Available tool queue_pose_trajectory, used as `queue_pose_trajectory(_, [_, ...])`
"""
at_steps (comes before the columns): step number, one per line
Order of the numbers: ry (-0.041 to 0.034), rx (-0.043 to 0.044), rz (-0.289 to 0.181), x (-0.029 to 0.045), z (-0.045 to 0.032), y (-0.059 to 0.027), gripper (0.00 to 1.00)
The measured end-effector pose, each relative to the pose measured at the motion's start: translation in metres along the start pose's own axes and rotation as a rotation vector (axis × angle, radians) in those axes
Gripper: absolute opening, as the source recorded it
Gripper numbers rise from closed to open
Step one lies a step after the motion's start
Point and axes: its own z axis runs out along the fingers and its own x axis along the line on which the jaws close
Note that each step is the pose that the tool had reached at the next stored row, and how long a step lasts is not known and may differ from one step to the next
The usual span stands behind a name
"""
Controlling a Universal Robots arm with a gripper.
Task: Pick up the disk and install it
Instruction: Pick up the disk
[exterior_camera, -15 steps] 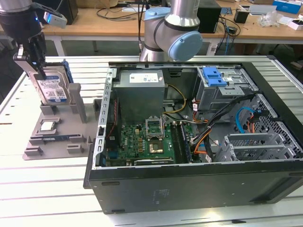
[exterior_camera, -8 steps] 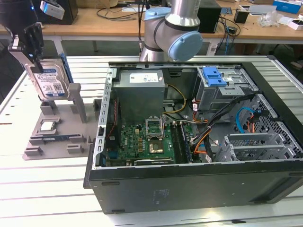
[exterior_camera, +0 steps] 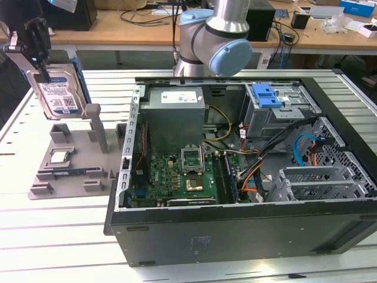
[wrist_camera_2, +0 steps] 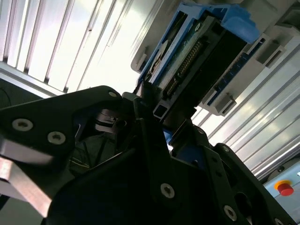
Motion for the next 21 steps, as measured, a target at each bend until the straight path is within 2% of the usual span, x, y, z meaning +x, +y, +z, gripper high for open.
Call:
queue_pose_trajectory(3, [0.0,0.0,0.0,-0.0002,-0.0067,0.0003,0.37])
queue_pose_trajectory(5, [0.0,0.0,0.0,-0.0005,-0.0147,0.0006,0.37])
queue_pose_trajectory(12, [0.0,0.0,0.0,-0.0012,-0.0298,0.0013,0.37])
queue_pose_trajectory(17, [0.0,-0.0001,0.0,-0.0021,-0.0496,0.0022,0.37])
queue_pose_trajectory(21, [0.0,0.0,0.0,-0.0025,-0.0586,0.0026,0.37])
